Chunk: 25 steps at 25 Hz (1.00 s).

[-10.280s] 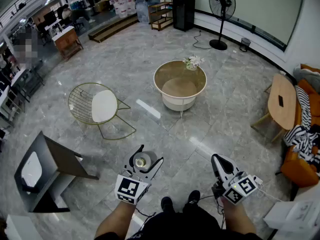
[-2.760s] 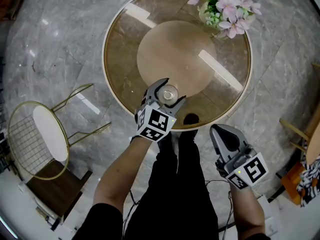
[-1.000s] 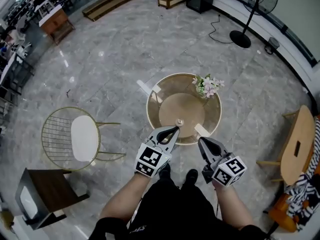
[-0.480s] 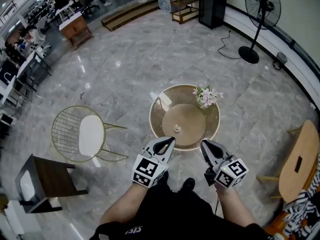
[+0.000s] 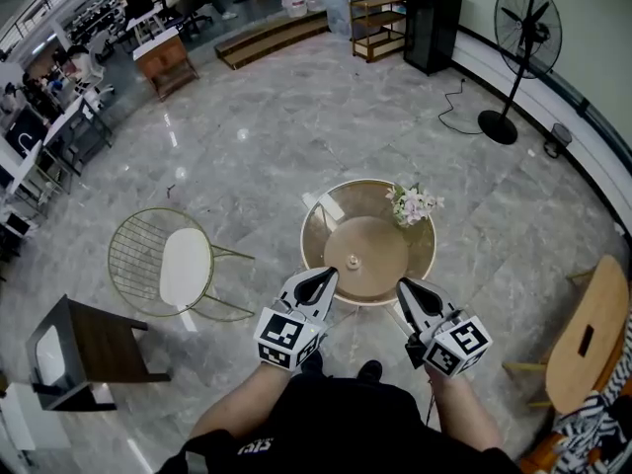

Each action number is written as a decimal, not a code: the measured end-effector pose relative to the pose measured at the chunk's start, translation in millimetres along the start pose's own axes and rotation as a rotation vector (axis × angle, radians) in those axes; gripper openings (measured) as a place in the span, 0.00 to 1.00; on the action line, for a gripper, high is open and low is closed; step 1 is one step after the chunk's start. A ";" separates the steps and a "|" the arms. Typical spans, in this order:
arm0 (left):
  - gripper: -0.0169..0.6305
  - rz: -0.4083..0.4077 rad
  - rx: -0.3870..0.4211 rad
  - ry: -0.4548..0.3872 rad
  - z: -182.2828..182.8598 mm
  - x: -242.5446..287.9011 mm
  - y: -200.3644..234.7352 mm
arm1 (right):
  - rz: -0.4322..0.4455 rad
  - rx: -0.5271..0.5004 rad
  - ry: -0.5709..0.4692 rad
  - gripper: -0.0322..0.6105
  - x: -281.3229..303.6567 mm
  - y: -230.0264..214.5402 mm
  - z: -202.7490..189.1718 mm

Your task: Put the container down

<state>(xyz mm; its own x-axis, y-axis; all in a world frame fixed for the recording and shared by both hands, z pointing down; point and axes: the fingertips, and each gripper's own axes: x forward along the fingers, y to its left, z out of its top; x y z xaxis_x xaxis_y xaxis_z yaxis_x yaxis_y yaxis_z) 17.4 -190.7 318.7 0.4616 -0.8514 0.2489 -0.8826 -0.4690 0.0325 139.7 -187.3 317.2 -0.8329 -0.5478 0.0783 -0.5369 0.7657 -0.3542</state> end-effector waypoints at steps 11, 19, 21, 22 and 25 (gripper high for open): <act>0.05 -0.008 -0.027 -0.065 19.2 -14.5 55.1 | -0.033 -0.054 -0.025 0.07 31.2 15.3 16.4; 0.05 0.053 -0.028 -0.062 16.0 -36.0 88.2 | -0.071 -0.160 -0.065 0.07 33.2 29.1 46.3; 0.05 0.050 -0.028 -0.066 17.6 -31.7 91.7 | -0.094 -0.163 -0.067 0.07 30.2 22.5 46.0; 0.05 0.048 -0.027 -0.068 18.7 -29.5 92.5 | -0.102 -0.162 -0.065 0.07 29.0 19.3 44.6; 0.05 0.042 -0.009 -0.074 21.9 -26.6 90.9 | -0.109 -0.159 -0.054 0.07 29.0 15.7 38.5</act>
<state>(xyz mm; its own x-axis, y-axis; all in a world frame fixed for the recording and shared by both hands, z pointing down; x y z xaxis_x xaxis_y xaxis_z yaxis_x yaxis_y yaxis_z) -73.2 -215.8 293.9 0.4295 -0.8854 0.1778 -0.9018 -0.4310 0.0323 112.2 -204.1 278.0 -0.7627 -0.6443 0.0569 -0.6414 0.7421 -0.1947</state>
